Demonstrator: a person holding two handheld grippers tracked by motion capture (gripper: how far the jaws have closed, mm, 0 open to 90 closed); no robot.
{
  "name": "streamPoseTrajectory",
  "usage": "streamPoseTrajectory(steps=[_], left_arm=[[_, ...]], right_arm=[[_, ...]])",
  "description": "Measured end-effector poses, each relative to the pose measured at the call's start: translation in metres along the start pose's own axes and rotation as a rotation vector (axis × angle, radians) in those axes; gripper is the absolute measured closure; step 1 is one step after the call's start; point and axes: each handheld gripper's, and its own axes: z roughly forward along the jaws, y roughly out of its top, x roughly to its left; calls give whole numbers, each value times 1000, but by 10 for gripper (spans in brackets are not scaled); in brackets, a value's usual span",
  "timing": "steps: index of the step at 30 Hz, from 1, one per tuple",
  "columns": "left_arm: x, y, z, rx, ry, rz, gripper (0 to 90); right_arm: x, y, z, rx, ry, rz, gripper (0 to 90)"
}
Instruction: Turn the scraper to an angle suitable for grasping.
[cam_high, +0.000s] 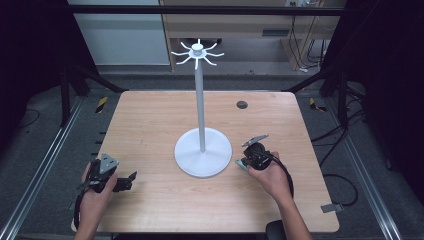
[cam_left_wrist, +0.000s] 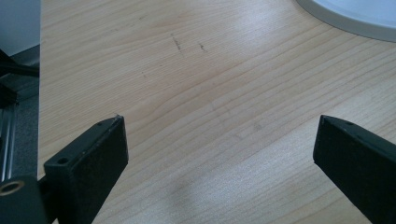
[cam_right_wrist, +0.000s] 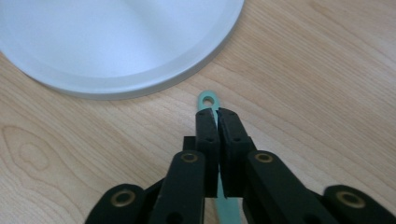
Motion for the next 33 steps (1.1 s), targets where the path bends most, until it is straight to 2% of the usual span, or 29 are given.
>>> streamPoseTrajectory(steps=[5, 8, 13, 18, 19, 30, 32, 33], left_arm=[[-1, 0, 0, 1, -1, 5, 29], [-1, 0, 0, 0, -3, 3, 29], [-1, 0, 0, 4, -5, 7, 29], [-2, 0, 0, 4, -5, 8, 29], [-2, 0, 0, 3, -5, 7, 29], [3, 0, -1, -6, -2, -13, 30], [3, -1, -2, -7, 1, -11, 30], [3, -1, -2, -8, -1, -8, 30]], right_arm=[[1, 3, 0, 15, -7, -15, 792], [1, 7, -2, 43, -14, -36, 712], [0, 12, -3, 66, -5, -48, 644], [-2, 16, -2, 94, 8, -47, 500], [-3, 17, 0, 118, -4, -76, 500], [-7, 21, 5, 158, 8, -91, 577], [-7, 21, 6, 169, 9, -80, 587], [-7, 21, 7, 170, 11, -93, 593]])
